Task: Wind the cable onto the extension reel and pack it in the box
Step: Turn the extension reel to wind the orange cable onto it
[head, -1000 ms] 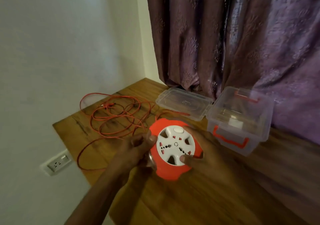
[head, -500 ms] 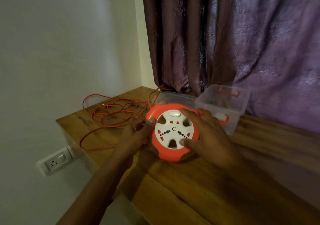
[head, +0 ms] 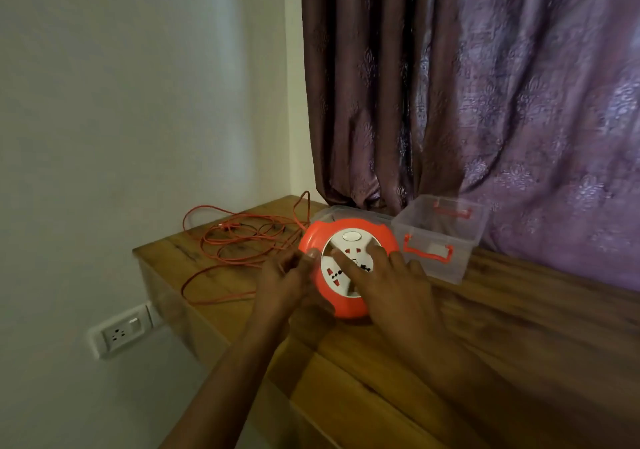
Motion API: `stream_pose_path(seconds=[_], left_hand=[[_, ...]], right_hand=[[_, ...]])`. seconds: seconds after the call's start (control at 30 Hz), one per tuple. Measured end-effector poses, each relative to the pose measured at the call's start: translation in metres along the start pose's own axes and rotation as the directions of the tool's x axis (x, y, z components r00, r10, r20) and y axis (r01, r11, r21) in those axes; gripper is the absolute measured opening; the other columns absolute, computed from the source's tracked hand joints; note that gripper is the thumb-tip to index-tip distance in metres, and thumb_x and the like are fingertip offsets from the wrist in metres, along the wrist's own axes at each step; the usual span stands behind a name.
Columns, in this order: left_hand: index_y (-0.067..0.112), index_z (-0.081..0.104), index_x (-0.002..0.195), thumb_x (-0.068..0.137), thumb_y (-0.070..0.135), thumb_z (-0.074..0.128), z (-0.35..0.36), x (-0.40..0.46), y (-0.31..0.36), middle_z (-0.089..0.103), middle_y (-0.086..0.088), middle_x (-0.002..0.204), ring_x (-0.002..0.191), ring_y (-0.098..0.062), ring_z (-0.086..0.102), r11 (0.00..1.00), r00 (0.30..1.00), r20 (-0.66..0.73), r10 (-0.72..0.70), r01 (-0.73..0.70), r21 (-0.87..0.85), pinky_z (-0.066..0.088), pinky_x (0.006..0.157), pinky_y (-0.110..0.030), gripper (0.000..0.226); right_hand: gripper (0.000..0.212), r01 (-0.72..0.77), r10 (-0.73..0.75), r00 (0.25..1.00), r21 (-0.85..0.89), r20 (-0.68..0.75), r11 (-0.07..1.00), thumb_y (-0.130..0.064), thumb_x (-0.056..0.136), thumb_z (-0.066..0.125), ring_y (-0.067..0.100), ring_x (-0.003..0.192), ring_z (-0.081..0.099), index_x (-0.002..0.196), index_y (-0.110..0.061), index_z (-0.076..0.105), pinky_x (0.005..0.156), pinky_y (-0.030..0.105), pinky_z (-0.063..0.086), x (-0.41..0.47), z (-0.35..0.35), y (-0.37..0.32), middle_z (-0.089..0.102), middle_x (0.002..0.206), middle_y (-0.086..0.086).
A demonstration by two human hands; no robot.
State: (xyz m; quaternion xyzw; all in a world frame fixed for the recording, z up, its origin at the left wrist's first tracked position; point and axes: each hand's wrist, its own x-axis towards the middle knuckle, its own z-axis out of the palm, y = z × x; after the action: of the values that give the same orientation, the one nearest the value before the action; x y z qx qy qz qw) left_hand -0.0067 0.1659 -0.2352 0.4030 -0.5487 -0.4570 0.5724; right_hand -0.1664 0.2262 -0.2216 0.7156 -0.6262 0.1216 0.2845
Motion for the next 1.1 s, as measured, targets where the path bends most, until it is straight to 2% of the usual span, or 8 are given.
stream_pose_path(seconds=[0.1, 0.3, 0.43, 0.63, 0.77, 0.87, 0.97, 1.1], left_hand=[[0.025, 0.073, 0.088, 0.089, 0.035, 0.066, -0.001, 0.001, -0.006, 0.077, 0.008, 0.083, 0.073, -0.011, 0.075, 0.999, 0.999, -0.017, 0.047, -0.047, -0.006, 0.058, 0.053, -0.024, 0.012], [0.022, 0.075, 0.093, 0.089, 0.032, 0.068, 0.002, 0.003, -0.026, 0.078, 0.002, 0.091, 0.085, -0.019, 0.075, 0.997, 0.995, -0.069, 0.072, -0.074, -0.024, 0.062, 0.072, -0.046, 0.013], [0.023, 0.075, 0.1, 0.09, 0.032, 0.067, 0.009, 0.008, -0.034, 0.078, 0.002, 0.094, 0.086, -0.015, 0.075, 0.995, 0.994, -0.053, 0.092, -0.094, -0.044, 0.062, 0.076, -0.041, 0.016], [0.03, 0.073, 0.106, 0.085, 0.041, 0.07, 0.028, 0.025, -0.046, 0.078, 0.001, 0.1, 0.086, -0.018, 0.076, 0.987, 1.0, -0.031, 0.005, -0.01, -0.16, 0.062, 0.067, -0.036, 0.024], [0.026, 0.069, 0.115, 0.087, 0.043, 0.068, 0.045, 0.044, -0.041, 0.075, -0.003, 0.109, 0.096, -0.027, 0.073, 0.974, 0.999, -0.032, -0.006, -0.001, -0.227, 0.06, 0.08, -0.052, 0.033], [0.024, 0.069, 0.113, 0.09, 0.038, 0.067, 0.057, 0.058, -0.032, 0.075, -0.005, 0.108, 0.094, -0.029, 0.074, 0.949, 0.999, -0.052, 0.007, -0.023, -0.314, 0.06, 0.076, -0.053, 0.028], [0.031, 0.07, 0.107, 0.088, 0.042, 0.068, 0.064, 0.07, -0.031, 0.075, -0.002, 0.107, 0.093, -0.029, 0.074, 0.938, 0.998, -0.065, -0.007, -0.016, -0.346, 0.06, 0.075, -0.055, 0.023], [0.032, 0.071, 0.107, 0.086, 0.046, 0.07, 0.071, 0.077, -0.042, 0.075, -0.002, 0.109, 0.098, -0.033, 0.072, 0.922, 1.0, -0.013, -0.004, -0.002, -0.387, 0.056, 0.08, -0.061, 0.026]], right_hand=[[0.077, -0.057, 0.057, 0.998, 0.027, -0.02, 0.998, -0.04, 0.072, 0.077, 0.037, 0.096, 0.065, 0.14, -0.036, 0.041, 0.08, 0.045, 0.052, 0.006, 0.0, -0.007, 0.062, 0.121, 0.019], [0.066, -0.224, 0.235, 0.972, 0.298, -0.001, 0.928, -0.064, 0.087, 0.04, 0.026, 0.111, 0.057, 0.145, -0.041, 0.019, 0.088, 0.038, 0.045, 0.017, 0.016, -0.013, 0.054, 0.131, 0.006], [0.064, -0.415, 0.428, 0.9, 0.469, 0.085, 0.78, -0.07, 0.08, 0.049, 0.028, 0.102, 0.062, 0.134, -0.04, 0.031, 0.076, 0.034, 0.049, 0.027, 0.025, -0.015, 0.064, 0.117, 0.004], [0.059, -0.551, 0.557, 0.803, 0.618, 0.21, 0.561, -0.068, 0.08, 0.051, 0.031, 0.109, 0.058, 0.128, -0.038, 0.036, 0.086, 0.045, 0.052, 0.038, 0.04, -0.005, 0.059, 0.124, 0.006], [0.059, -0.422, 0.446, 0.891, 0.523, 0.088, 0.741, -0.048, 0.093, 0.046, 0.025, 0.109, 0.058, 0.144, -0.034, 0.021, 0.085, 0.038, 0.052, 0.043, 0.044, 0.008, 0.055, 0.131, 0.004], [0.061, -0.265, 0.27, 0.962, 0.392, 0.044, 0.881, -0.035, 0.097, 0.043, 0.024, 0.131, 0.037, 0.147, -0.041, 0.007, 0.098, 0.037, 0.044, 0.046, 0.052, 0.015, 0.023, 0.151, 0.004], [0.066, -0.204, 0.202, 0.979, 0.319, 0.041, 0.925, -0.028, 0.098, 0.04, 0.028, 0.136, 0.022, 0.143, -0.05, -0.004, 0.105, 0.04, 0.036, 0.048, 0.058, 0.018, 0.006, 0.154, 0.003], [0.073, -0.235, 0.237, 0.971, 0.211, 0.019, 0.949, -0.022, 0.098, 0.039, 0.034, 0.133, 0.027, 0.144, -0.047, -0.013, 0.102, 0.043, 0.038, 0.052, 0.069, 0.017, 0.011, 0.153, 0.013]])
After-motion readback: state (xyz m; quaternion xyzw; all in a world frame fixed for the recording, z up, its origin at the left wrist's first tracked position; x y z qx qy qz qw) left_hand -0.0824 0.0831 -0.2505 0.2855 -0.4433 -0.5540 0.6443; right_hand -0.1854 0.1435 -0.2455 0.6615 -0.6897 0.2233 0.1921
